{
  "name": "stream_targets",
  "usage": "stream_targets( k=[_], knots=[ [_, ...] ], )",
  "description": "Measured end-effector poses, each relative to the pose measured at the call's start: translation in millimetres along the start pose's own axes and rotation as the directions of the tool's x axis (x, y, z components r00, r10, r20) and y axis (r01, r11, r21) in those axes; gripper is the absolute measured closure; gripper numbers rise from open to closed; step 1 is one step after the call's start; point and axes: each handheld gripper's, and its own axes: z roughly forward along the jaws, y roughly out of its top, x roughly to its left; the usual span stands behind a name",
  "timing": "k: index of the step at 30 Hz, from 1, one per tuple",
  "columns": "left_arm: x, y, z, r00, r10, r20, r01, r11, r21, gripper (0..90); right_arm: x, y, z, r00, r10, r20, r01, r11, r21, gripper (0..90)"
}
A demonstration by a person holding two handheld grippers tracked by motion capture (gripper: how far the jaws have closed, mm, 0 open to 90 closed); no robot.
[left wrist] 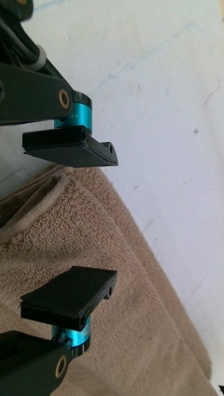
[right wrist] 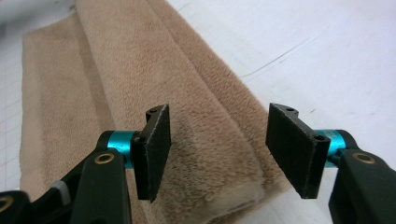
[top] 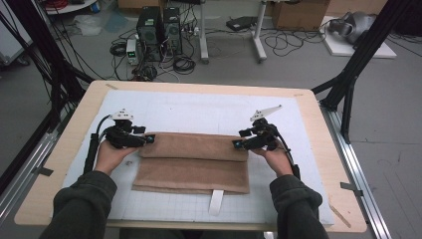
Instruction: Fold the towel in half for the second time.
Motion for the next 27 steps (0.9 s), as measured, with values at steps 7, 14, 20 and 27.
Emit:
stream_targets(
  k=[7, 14, 20, 27],
  knots=[
    [-4.0, -1.7, -0.6, 0.9971, 0.056, 0.051, -0.058, 0.9978, 0.034, 68.5, 4.5, -4.2, 4.3, 0.9987, -0.018, -0.047, 0.020, 0.999, 0.038, 62.9],
    [-11.6, -5.1, -16.7, 0.9942, 0.079, 0.073, -0.079, 0.9968, -0.011, 79.5, 14.5, -6.9, -2.2, 0.9932, -0.062, -0.099, 0.066, 0.997, 0.038, 78.9],
    [-24.9, -18.4, -37.3, 0.9888, 0.123, 0.084, -0.120, 0.9920, -0.038, 79.2, 31.2, -9.0, -14.6, 0.9885, -0.115, -0.099, 0.117, 0.993, 0.015, 79.4],
    [-48.2, -54.7, -68.1, 0.9796, 0.168, 0.110, -0.165, 0.9855, -0.040, 62.3, 55.4, -28.7, -27.7, 0.9716, -0.163, -0.172, 0.160, 0.987, -0.030, 71.7]
  ],
)
